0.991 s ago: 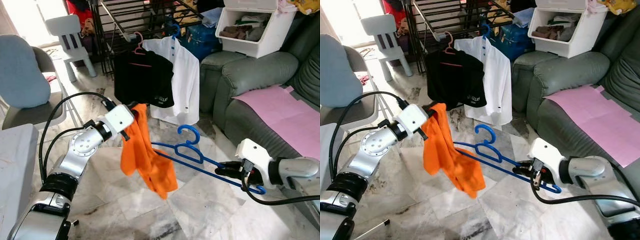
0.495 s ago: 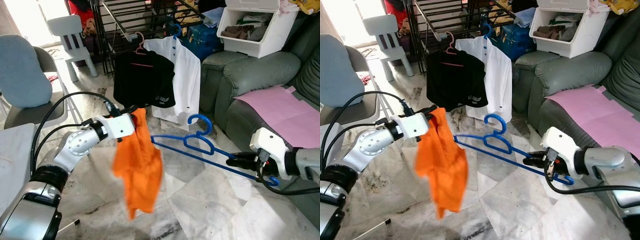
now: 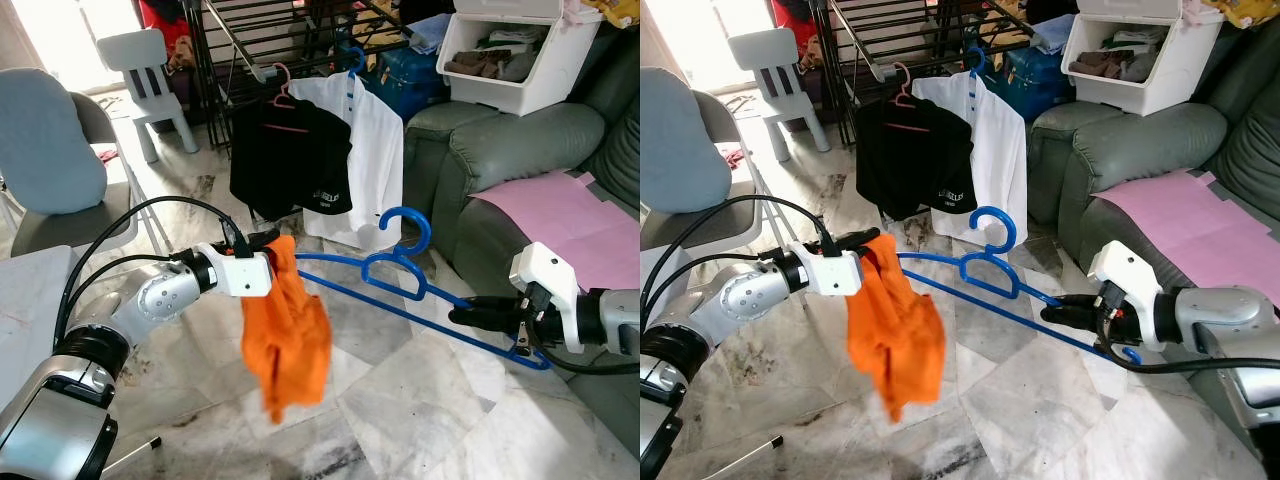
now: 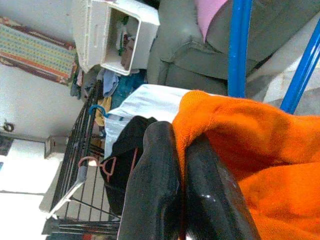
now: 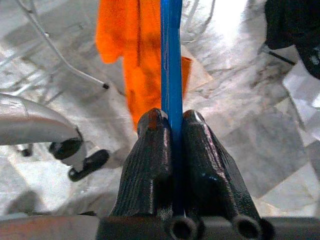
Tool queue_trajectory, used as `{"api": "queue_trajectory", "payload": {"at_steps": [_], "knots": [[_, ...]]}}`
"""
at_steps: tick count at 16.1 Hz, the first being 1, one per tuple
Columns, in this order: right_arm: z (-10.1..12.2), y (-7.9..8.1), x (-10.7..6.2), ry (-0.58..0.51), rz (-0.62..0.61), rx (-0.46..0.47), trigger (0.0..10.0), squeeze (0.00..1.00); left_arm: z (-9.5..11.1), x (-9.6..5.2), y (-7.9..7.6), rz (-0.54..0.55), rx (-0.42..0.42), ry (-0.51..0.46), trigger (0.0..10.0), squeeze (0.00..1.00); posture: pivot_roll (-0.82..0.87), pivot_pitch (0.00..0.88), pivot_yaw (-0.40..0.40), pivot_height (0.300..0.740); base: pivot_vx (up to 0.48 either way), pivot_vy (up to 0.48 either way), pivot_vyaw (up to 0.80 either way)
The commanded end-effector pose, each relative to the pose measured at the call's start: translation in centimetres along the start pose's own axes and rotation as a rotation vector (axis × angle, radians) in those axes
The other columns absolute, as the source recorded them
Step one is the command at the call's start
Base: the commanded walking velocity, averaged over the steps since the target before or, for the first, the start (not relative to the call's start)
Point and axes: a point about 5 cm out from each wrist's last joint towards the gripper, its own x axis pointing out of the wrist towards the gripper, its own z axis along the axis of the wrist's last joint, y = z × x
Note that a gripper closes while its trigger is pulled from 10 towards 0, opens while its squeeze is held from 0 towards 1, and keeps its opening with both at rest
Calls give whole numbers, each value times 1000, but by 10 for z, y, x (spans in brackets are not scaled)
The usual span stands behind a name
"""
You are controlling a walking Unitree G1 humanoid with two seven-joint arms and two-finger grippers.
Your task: Hang hanger
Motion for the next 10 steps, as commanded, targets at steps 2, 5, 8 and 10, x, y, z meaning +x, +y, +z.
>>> {"api": "queue_trajectory", "payload": {"at_steps": [2,5,8,10], "knots": [[9,-1,-10,-3,4,-33,10000,0,-5,-2,6,-12,78,18,10000,0,-189,0,63,740,0,0,0],[10,1,-16,6,26,-29,10000,0,-12,-5,7,-8,109,62,10000,0,-195,0,63,740,0,0,0],[8,7,-17,19,82,-10,10000,0,-14,-4,8,9,124,82,10000,0,-203,0,65,740,0,0,0],[2,10,-13,21,104,18,10000,0,-10,0,15,61,107,58,10000,0,-201,0,65,740,0,0,0]]}}
